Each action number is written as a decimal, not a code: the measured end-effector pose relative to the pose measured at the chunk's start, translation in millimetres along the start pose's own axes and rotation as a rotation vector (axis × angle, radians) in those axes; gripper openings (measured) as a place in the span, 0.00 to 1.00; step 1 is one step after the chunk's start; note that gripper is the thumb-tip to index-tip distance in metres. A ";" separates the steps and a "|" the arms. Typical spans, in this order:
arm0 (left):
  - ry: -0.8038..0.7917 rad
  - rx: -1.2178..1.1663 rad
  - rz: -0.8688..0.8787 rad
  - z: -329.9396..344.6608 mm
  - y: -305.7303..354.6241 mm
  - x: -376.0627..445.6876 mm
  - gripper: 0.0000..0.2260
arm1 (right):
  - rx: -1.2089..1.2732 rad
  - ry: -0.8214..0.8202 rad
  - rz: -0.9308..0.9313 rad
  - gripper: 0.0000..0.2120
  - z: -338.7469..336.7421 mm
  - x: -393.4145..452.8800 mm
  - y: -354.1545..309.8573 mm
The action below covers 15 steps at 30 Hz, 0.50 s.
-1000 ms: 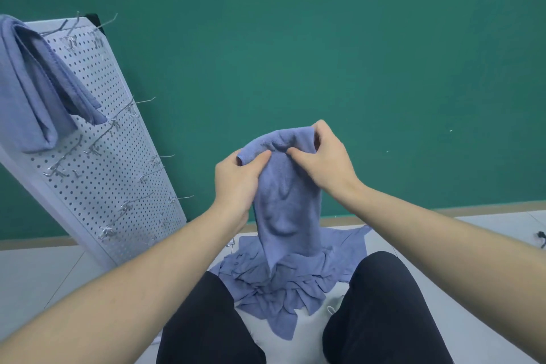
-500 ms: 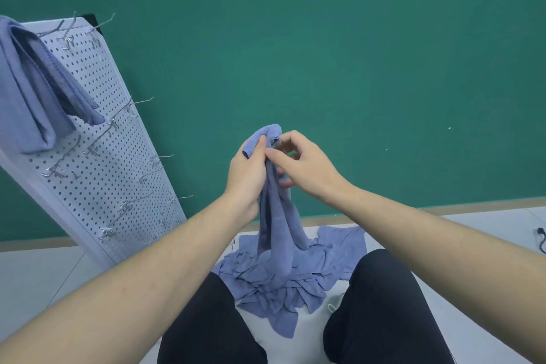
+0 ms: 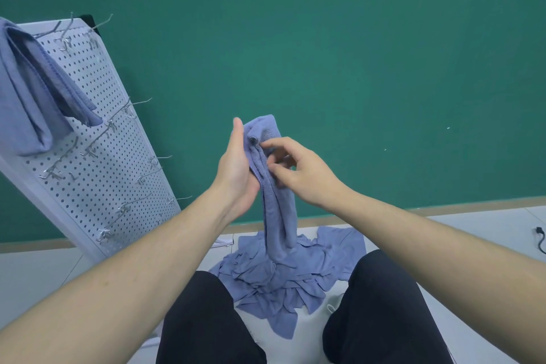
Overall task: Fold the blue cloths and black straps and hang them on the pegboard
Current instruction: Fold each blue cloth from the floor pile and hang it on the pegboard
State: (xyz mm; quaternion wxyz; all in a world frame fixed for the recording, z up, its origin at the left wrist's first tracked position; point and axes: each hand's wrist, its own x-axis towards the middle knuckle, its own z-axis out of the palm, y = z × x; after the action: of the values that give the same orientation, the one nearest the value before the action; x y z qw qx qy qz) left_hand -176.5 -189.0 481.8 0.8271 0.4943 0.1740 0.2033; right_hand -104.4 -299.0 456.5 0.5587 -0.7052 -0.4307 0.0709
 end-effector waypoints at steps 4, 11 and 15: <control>-0.042 0.277 0.207 -7.5 -5.2 3.8 0.25 | 0.128 -0.055 0.017 0.19 -1.8 0.4 -0.2; 0.098 0.189 0.063 -14.5 4.4 4.5 0.12 | 0.312 0.196 0.147 0.07 -17.3 -1.3 15.6; 0.045 0.103 0.024 -10.7 12.3 -1.5 0.15 | 0.315 -0.049 0.232 0.07 -8.9 -7.4 22.3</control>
State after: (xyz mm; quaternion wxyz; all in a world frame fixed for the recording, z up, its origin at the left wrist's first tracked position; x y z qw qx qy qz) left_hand -185.0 -176.5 488.0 0.7940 0.5334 0.1969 0.2152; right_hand -92.0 -310.7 438.0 0.6398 -0.6519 -0.3435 0.2184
